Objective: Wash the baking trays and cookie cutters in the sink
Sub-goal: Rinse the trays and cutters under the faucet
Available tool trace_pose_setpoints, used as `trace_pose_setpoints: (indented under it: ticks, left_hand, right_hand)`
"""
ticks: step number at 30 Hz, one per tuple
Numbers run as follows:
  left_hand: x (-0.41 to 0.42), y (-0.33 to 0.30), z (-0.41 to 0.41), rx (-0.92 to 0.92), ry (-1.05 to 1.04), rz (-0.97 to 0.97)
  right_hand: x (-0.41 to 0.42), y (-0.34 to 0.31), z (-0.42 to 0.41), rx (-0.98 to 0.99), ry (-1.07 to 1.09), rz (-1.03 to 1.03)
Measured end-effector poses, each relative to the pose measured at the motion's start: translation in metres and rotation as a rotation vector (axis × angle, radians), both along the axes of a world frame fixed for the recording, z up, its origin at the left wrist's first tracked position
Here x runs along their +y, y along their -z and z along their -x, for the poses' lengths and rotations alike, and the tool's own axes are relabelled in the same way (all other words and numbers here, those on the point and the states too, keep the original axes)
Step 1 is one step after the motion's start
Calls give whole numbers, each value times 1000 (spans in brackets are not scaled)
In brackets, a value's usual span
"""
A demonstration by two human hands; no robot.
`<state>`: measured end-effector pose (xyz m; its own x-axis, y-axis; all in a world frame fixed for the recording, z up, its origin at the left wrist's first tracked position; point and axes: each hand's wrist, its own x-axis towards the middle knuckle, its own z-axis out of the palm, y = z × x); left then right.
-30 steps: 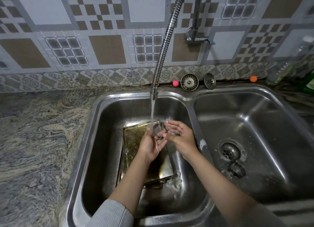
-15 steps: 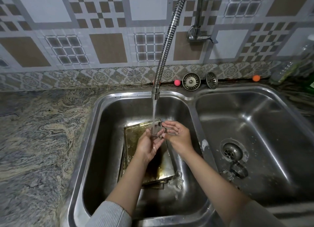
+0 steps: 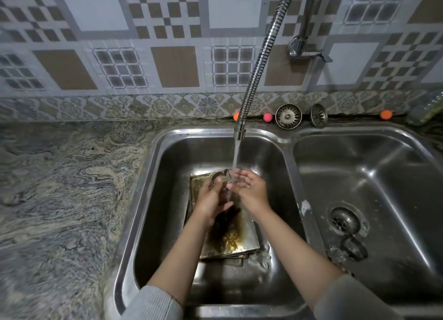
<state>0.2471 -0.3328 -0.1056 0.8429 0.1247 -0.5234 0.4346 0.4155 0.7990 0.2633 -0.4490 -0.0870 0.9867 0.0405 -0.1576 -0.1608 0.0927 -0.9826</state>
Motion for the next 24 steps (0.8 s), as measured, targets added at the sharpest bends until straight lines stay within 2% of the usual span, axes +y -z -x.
trace_pose_setpoints:
  ticks: [12,18,24]
  left_hand:
    - [3,-3,9,-112,167,-78]
    - [6,-1,20,-186,268,-211]
    - [3,5,22,-241,188,-239]
  right_hand:
    - [-12,-4,-4,2,-62,-51]
    - [-24,3,3,49,-75,-60]
    - [-31,9,11,81,-56,-76]
